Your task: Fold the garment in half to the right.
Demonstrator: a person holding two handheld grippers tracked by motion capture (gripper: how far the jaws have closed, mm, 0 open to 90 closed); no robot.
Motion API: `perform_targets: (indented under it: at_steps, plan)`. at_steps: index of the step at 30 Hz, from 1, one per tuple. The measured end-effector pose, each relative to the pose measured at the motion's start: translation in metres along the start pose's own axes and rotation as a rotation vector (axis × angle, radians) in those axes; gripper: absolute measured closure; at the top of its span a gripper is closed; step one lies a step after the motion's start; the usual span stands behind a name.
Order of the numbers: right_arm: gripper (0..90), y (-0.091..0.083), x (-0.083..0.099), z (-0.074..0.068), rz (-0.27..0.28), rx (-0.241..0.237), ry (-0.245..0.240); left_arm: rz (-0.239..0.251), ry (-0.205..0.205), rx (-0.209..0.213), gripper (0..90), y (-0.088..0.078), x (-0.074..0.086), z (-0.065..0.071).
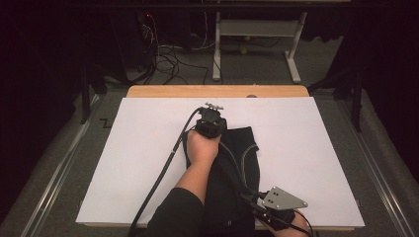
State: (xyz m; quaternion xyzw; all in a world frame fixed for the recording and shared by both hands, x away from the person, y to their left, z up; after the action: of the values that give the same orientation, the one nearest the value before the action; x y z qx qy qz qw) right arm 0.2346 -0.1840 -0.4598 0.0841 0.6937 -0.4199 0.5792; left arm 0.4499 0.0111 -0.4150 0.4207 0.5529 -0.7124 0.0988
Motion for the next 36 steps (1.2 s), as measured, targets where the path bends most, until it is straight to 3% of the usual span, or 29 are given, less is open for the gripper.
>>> perform_targets:
  at_steps: [13, 17, 23, 30, 36]
  plan:
    - [73.0, -0.007, 0.009, 0.002, -0.027, -0.011, 0.012, 0.012, 0.009, 0.033, 68.6, 0.008, -0.001, 0.014]
    - [65.9, -0.011, 0.013, 0.006, -0.038, -0.012, 0.028, 0.026, 0.007, 0.056, 59.0, 0.013, -0.002, 0.019]
    - [60.3, -0.025, 0.016, 0.015, -0.008, -0.003, 0.067, 0.069, 0.016, 0.093, 48.8, 0.013, -0.006, 0.031]
    - [57.1, -0.033, 0.016, 0.018, 0.019, 0.007, 0.08, 0.1, 0.008, 0.144, 47.2, 0.013, -0.011, 0.043]
    - [51.6, -0.035, 0.013, 0.016, 0.04, 0.014, 0.063, 0.118, 0.036, 0.17, 47.2, 0.013, -0.016, 0.058]
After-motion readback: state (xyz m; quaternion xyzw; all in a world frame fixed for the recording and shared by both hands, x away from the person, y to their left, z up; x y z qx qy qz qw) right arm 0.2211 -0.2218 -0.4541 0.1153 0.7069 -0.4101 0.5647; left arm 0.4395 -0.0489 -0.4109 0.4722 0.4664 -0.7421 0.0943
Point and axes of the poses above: each handheld gripper's, and its own axes: y roughly forward along the jaws, x roughly out of its underside, z roughly to its right, the point moved 1 cm from there along y, roughly forward along the jaws, and after that the axes turned 5 degrees about y, right-handed, at the moved point
